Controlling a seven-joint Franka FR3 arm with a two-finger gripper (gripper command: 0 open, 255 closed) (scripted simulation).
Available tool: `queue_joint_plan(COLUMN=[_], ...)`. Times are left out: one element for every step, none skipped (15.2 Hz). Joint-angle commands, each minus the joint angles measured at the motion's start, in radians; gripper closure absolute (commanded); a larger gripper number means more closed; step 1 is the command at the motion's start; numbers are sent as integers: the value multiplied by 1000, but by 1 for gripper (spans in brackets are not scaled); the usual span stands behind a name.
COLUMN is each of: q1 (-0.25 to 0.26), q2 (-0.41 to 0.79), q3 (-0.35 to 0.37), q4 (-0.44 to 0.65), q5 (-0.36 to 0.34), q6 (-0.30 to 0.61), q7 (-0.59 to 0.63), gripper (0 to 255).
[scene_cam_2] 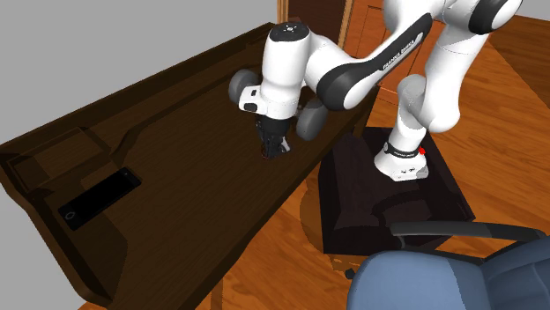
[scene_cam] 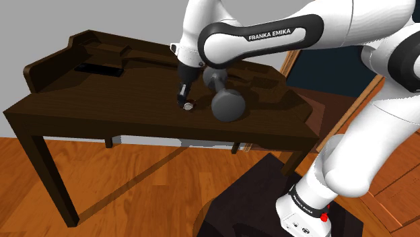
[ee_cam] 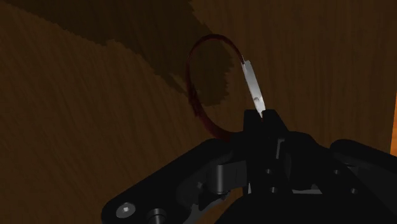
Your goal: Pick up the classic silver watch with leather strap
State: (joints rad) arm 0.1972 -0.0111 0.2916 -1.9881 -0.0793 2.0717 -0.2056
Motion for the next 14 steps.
queue_joint_plan(q1=[1,1,1,1,1,0,0,0,0,0,0,0,0,0], q2=[-5,-8,-10,-13,-15,-17,-18,-20,-21,-22,-23,-23,-24,-23], q3=[1,1,1,0,0,0,0,0,0,0,0,0,0,0], q4=[21,31,42,53,64,75,87,99,111,123,136,149,150,151], q5=[3,4,5,7,8,9,10,10,11,12,12,13,13,13], q6=[-26,-39,-52,-65,-78,-91,-104,-118,-131,-144,-157,-171,-173,-173], q7=[-1,-3,-5,-6,-7,-9,-10,-11,-13,-14,-15,-16,-16,-16], gripper=[255,255,255,255,255,255,255,255,255,255,255,255,255,255])
